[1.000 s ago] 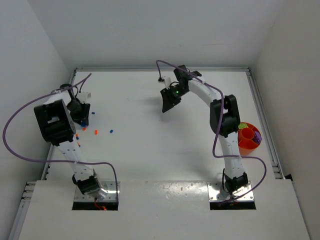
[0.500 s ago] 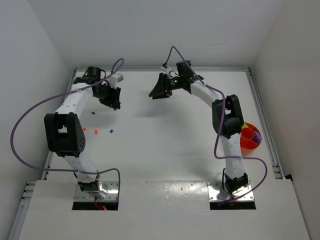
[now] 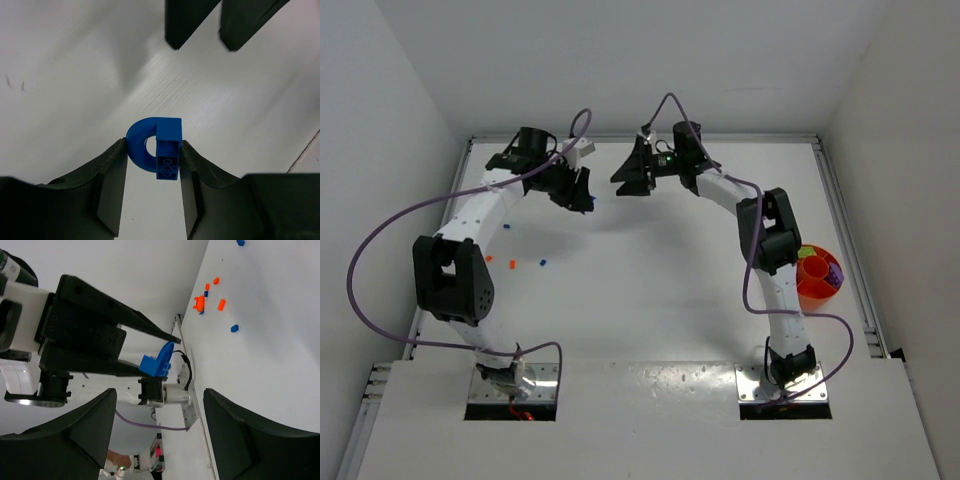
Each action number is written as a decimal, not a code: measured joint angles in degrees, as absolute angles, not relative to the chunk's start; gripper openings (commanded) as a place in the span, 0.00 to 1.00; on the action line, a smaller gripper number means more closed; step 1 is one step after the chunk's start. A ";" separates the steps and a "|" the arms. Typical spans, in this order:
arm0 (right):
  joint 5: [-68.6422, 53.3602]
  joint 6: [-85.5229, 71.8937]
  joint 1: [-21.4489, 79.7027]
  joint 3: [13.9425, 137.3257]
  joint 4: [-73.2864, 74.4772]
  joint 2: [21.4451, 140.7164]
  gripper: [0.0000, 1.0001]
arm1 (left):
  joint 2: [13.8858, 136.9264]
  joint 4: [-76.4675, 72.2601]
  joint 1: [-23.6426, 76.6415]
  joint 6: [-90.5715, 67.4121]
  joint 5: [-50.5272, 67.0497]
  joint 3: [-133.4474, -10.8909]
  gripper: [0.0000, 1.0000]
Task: Sort the legos into containers by color
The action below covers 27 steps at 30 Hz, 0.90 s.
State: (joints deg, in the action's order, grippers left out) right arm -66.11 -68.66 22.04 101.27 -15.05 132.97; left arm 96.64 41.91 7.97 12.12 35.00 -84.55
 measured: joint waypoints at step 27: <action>-67.61 -58.83 26.04 98.76 -5.96 133.16 0.61 | 96.62 39.62 15.16 11.57 31.03 -82.54 0.32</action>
State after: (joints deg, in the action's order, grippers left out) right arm -67.61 -58.83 26.04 98.76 -5.96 133.16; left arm 96.62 39.62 15.16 11.57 31.03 -82.54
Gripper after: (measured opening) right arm 0.618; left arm 0.466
